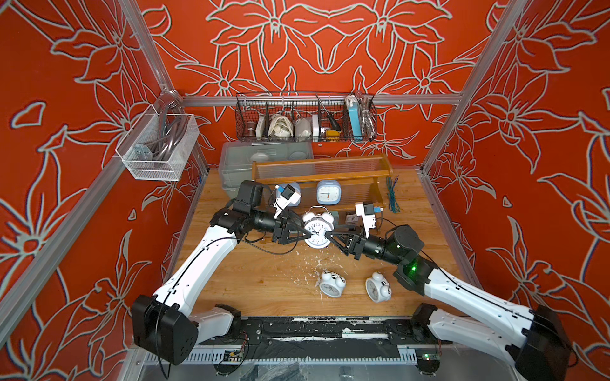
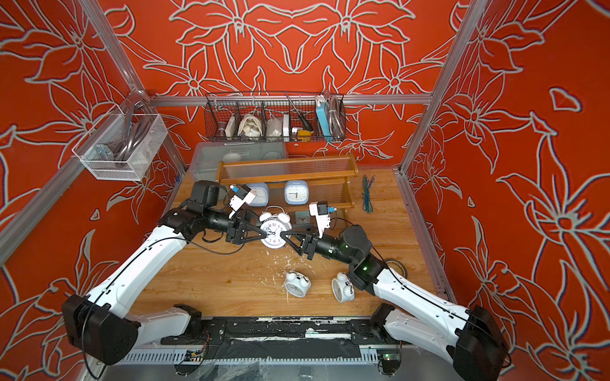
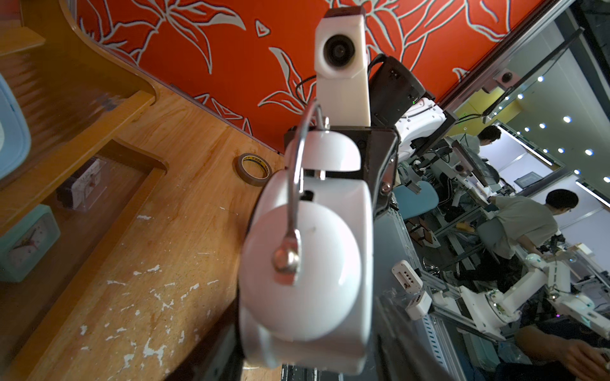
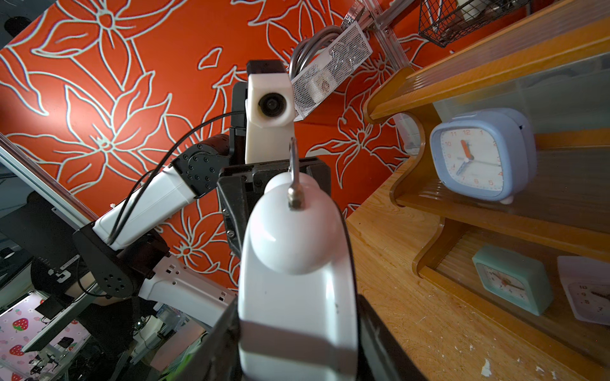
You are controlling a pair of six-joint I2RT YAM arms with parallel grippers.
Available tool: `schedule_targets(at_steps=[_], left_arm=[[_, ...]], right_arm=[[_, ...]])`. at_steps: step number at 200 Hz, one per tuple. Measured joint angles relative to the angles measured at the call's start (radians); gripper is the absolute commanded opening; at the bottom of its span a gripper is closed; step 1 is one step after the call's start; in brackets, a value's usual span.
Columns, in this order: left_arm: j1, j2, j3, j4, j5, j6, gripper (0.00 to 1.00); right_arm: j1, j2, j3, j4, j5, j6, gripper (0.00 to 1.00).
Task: Place the alarm clocks on the shelf by style
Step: Pick up the alarm from the center of the board.
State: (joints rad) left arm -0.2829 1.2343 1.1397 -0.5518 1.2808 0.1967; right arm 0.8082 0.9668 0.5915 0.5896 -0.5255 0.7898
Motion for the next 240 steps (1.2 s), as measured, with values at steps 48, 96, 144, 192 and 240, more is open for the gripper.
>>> schedule_targets(at_steps=[48, 96, 144, 192, 240], left_arm=[[-0.003, 0.000, -0.003, -0.046, -0.006, 0.046, 0.37], [-0.004, 0.000, -0.003, -0.082, -0.022, 0.092, 0.34], [-0.004, 0.000, -0.003, -0.100, -0.024, 0.109, 0.33], [-0.005, -0.001, -0.003, -0.104, -0.035, 0.140, 0.33], [-0.004, -0.001, -0.002, -0.133, -0.053, 0.181, 0.69]], right_arm=[[0.000, -0.001, 0.077, -0.146, 0.001, -0.087, 0.74], [-0.005, -0.005, 0.160, -0.330, -0.030, -0.207, 0.69], [-0.008, 0.016, 0.193, -0.415, -0.080, -0.287, 0.58], [-0.022, 0.027, 0.204, -0.455, -0.109, -0.327, 0.45], [-0.063, 0.058, 0.220, -0.465, -0.173, -0.372, 0.39]])
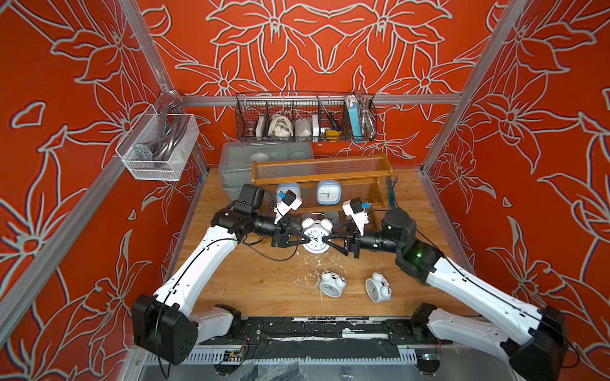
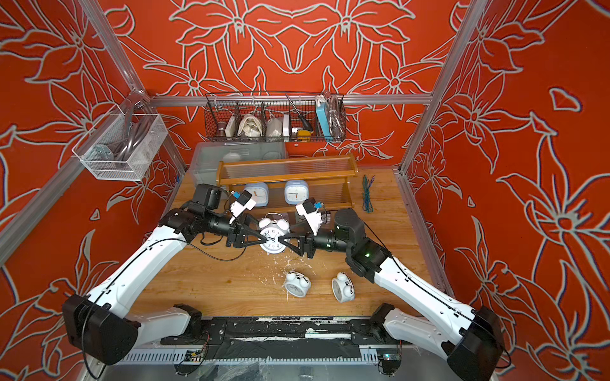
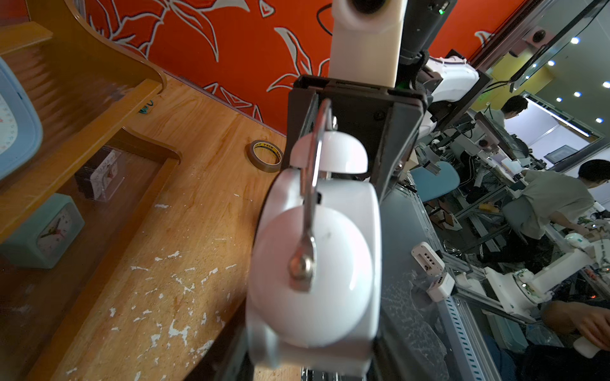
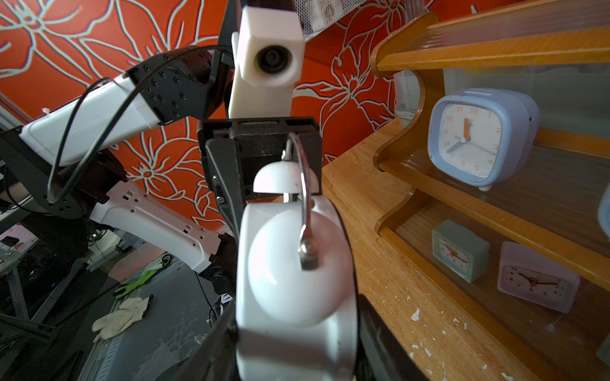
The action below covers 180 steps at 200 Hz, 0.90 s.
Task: Place the alarm clocks on the shelf by style
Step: Pick up the alarm from the center of the board.
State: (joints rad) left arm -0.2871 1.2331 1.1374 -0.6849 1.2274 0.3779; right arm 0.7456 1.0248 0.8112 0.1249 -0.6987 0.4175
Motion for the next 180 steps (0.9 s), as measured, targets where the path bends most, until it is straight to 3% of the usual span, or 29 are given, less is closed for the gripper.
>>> schedule_targets(at_steps=[26, 87, 126, 180], left_arm=[[0.021, 0.000, 0.013, -0.048, -0.003, 0.038, 0.79], [0.172, -0.027, 0.056, -0.160, 0.010, 0.102, 0.81], [0.260, -0.047, 0.056, -0.220, 0.013, 0.132, 0.81], [0.308, -0.112, 0.044, -0.309, 0.013, 0.185, 0.80]], right_arm=[[-0.063, 0.033, 0.031, -0.034, -0.073, -0.040, 0.38], [-0.222, 0.170, 0.286, -0.118, -0.235, -0.170, 0.39], [-0.283, 0.382, 0.552, -0.154, -0.378, -0.230, 0.38], [-0.298, 0.694, 0.939, -0.207, -0.462, -0.296, 0.39]])
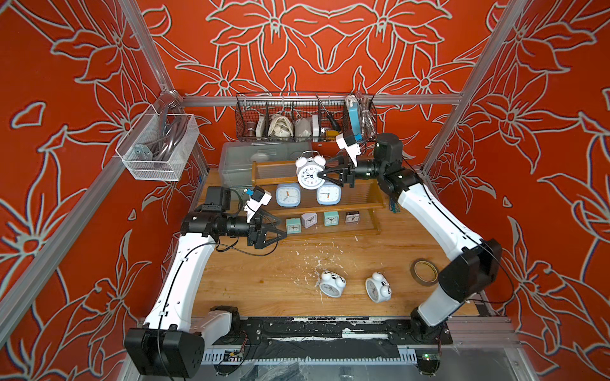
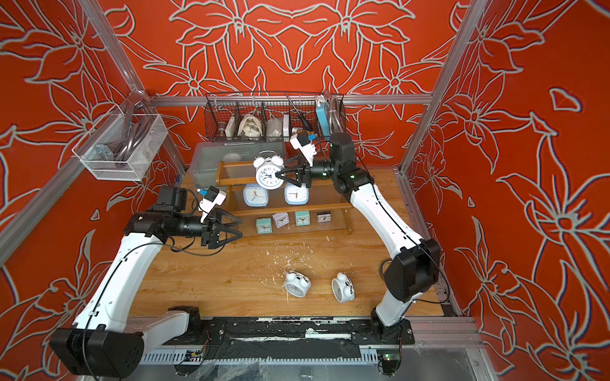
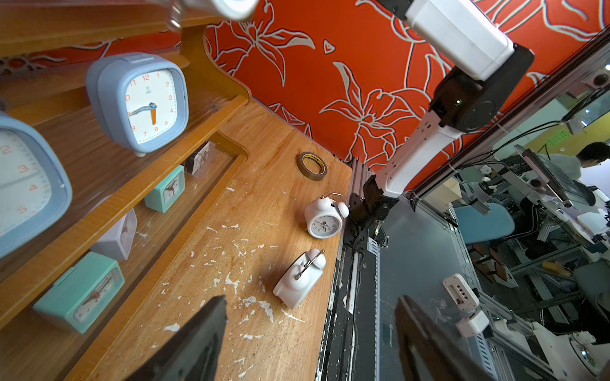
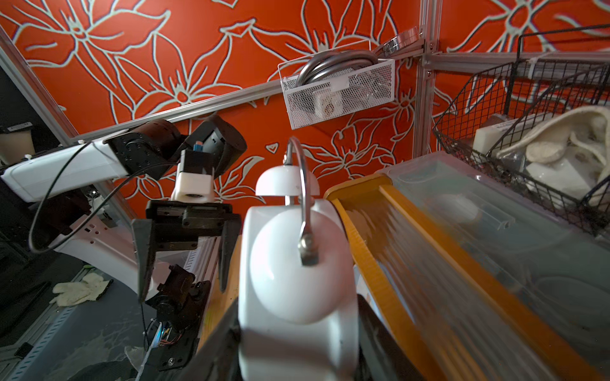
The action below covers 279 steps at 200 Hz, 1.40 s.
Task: Place the alarm clocks on the shelf by style
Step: Pick up the alarm from the center of the board, then place the alarm on the shelf.
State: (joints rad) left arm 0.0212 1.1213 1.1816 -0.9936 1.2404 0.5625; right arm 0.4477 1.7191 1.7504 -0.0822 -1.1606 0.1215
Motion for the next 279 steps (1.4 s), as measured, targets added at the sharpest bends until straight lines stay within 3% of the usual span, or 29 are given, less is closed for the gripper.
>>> schedule_targets(at_steps=[65, 91, 145, 279], left_arm=[[0.026, -0.036, -0.043, -0.066, 0.003, 0.033, 0.80], [0.031, -0.036, -0.053, -0.071, 0.003, 0.038, 0.80], [0.039, -0.038, -0.071, -0.067, 0.003, 0.041, 0.80], [0.047, -0.040, -0.092, -0.064, 0.003, 0.044, 0.80]], right_arm=[[0.000, 0.359, 0.485, -0.039, -0.048, 0.071, 0.37], [0.000, 0.464, 0.601, -0.057, -0.048, 0.115, 0.37], [0.016, 0.545, 0.671, -0.124, -0.023, 0.122, 0.37], [0.047, 0.570, 0.727, -0.290, 0.038, -0.047, 0.39]])
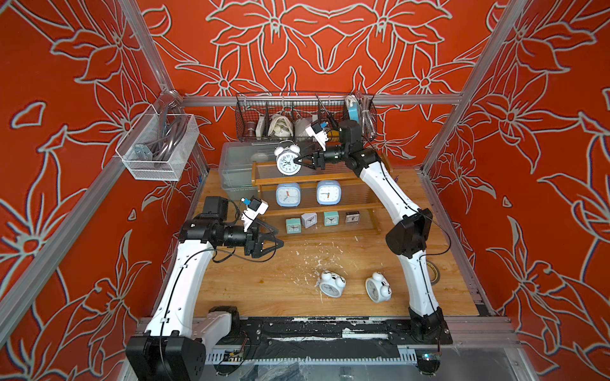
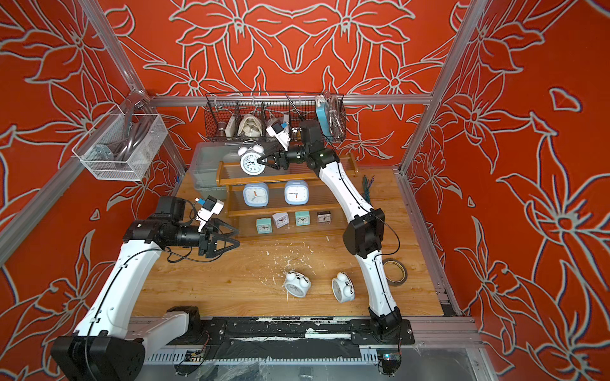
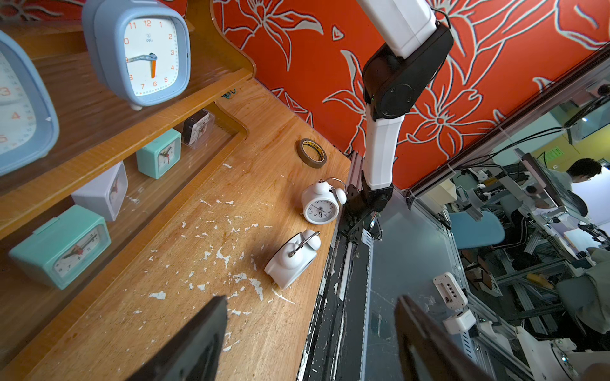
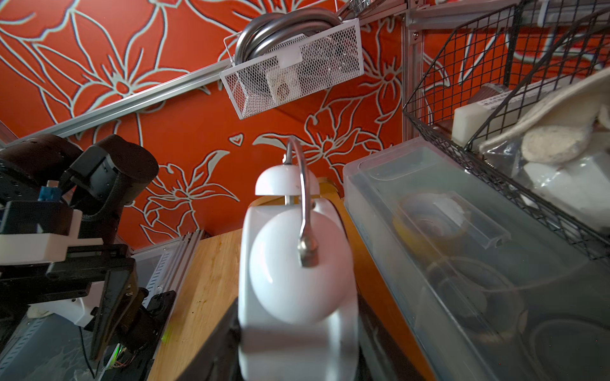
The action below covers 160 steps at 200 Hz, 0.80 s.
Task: Place the alarm clocks on the shelf by style
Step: Place the alarm on the shelf.
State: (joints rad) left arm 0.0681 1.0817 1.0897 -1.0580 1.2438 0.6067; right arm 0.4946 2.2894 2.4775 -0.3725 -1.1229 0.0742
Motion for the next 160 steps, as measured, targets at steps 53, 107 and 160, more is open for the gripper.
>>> schedule_targets(at_steps=[53, 107, 160], left_arm=[[0.005, -0.006, -0.006, 0.000, 0.000, 0.003, 0.80], [0.011, -0.008, -0.010, 0.000, 0.000, 0.007, 0.80], [0.018, -0.008, -0.010, -0.001, 0.000, 0.022, 0.80]], right_arm=[[0.002, 0.000, 0.001, -0.014, 0.015, -0.078, 0.41], [0.002, 0.000, 0.001, -0.019, 0.025, -0.117, 0.43], [0.003, -0.040, -0.064, -0.008, 0.049, -0.146, 0.53]])
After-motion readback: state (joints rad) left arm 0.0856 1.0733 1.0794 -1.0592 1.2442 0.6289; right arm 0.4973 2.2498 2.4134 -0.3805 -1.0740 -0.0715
